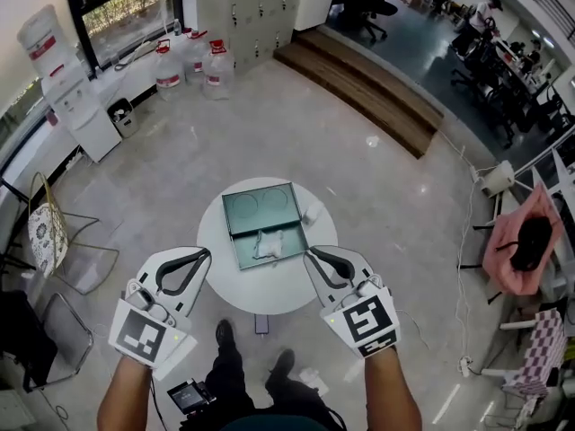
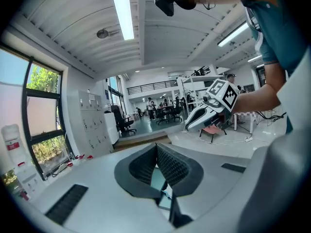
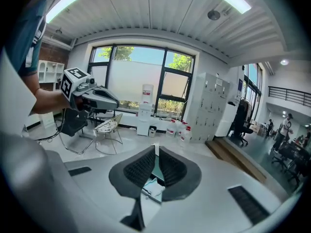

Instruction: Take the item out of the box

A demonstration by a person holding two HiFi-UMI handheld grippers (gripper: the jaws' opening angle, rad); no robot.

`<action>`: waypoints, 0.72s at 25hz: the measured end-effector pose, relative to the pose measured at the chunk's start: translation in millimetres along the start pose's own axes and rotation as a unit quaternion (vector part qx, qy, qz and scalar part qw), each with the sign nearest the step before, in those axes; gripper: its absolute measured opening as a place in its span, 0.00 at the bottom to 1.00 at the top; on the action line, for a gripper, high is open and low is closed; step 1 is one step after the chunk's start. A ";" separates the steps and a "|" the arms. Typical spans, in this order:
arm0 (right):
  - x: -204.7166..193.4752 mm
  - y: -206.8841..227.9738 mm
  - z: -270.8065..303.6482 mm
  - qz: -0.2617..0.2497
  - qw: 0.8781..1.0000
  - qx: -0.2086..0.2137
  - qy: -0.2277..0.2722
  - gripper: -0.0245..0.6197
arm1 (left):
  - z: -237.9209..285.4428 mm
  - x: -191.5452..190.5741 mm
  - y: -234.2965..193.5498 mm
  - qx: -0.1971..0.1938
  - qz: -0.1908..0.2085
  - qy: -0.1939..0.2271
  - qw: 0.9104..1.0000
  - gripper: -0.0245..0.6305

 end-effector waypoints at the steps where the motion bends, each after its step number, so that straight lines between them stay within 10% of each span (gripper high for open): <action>1: -4.0 1.7 13.5 0.003 1.000 0.004 -0.005 0.10 | 8.2 -6.0 -3.5 -0.002 0.008 -0.002 1.000 0.07; 18: -88.2 22.7 229.6 0.028 0.990 0.070 -0.119 0.15 | 120.6 -114.4 -47.0 -0.041 -0.006 -0.044 0.998 0.07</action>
Point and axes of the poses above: the fingertips, and each gripper's own axes: z forward along the fingers, y to its right, x out of its top, the point moved 8 cm from there along -z, backward along the fingers, and after that the axes turned 15 degrees about -y, right-handed, at the moved point
